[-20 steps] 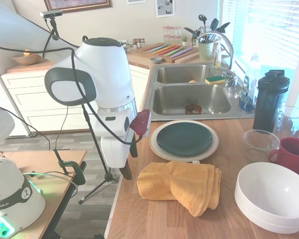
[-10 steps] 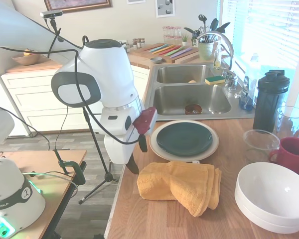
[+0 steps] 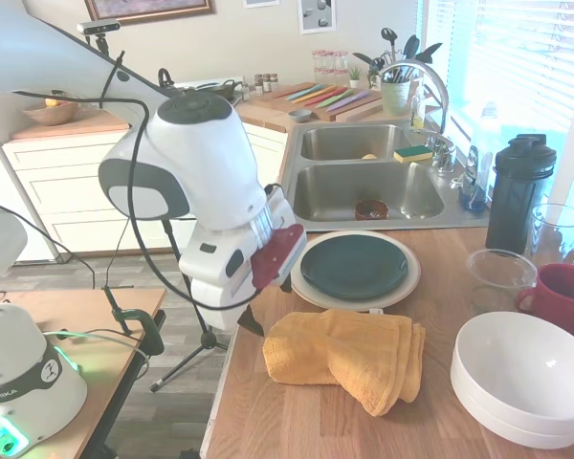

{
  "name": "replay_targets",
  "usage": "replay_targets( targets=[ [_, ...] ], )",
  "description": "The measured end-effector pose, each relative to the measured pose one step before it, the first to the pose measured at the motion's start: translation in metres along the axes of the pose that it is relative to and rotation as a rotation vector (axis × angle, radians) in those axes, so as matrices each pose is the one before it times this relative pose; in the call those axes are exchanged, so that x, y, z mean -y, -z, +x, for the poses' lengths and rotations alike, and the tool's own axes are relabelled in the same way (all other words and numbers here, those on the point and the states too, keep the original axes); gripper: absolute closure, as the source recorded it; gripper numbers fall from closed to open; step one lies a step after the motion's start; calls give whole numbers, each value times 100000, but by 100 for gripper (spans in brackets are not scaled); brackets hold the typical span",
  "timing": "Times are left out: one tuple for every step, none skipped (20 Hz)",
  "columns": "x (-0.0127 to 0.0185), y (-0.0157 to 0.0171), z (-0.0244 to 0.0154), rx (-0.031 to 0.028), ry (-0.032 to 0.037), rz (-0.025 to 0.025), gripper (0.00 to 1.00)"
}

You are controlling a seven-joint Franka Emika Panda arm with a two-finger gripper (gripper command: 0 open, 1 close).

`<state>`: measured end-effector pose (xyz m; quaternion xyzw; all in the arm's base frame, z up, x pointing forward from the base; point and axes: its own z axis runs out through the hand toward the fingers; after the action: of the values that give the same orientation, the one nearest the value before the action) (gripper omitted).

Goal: Wipe the blue plate in clockwise motion

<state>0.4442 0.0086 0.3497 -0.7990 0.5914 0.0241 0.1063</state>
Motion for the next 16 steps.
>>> replay_targets(
  targets=[
    [272,-346,550,1199,-1454,-133,0],
    [325,-301,353,1107,-981,-60,0],
    [324,-326,182,711,-609,-210,0],
    [324,-290,123,474,-599,-79,0],
    [325,-255,131,113,-502,343,0],
    [304,-213,151,-224,-485,809,0],
    [229,-143,174,-556,-362,1006,0],
    [244,69,199,-1271,-278,2058,0],
    [227,210,151,-1251,-219,2175,0],
    [211,247,141,-1373,-89,2266,0],
    [144,261,123,-1483,16,2249,0],
    [40,191,99,-1314,-69,1756,0],
    [-54,103,69,-1329,-93,1295,0],
    [-184,49,35,-1257,-201,624,0],
    [-198,38,94,-1177,-464,260,0],
    [-271,-28,197,-878,-688,-262,0]
  ],
)
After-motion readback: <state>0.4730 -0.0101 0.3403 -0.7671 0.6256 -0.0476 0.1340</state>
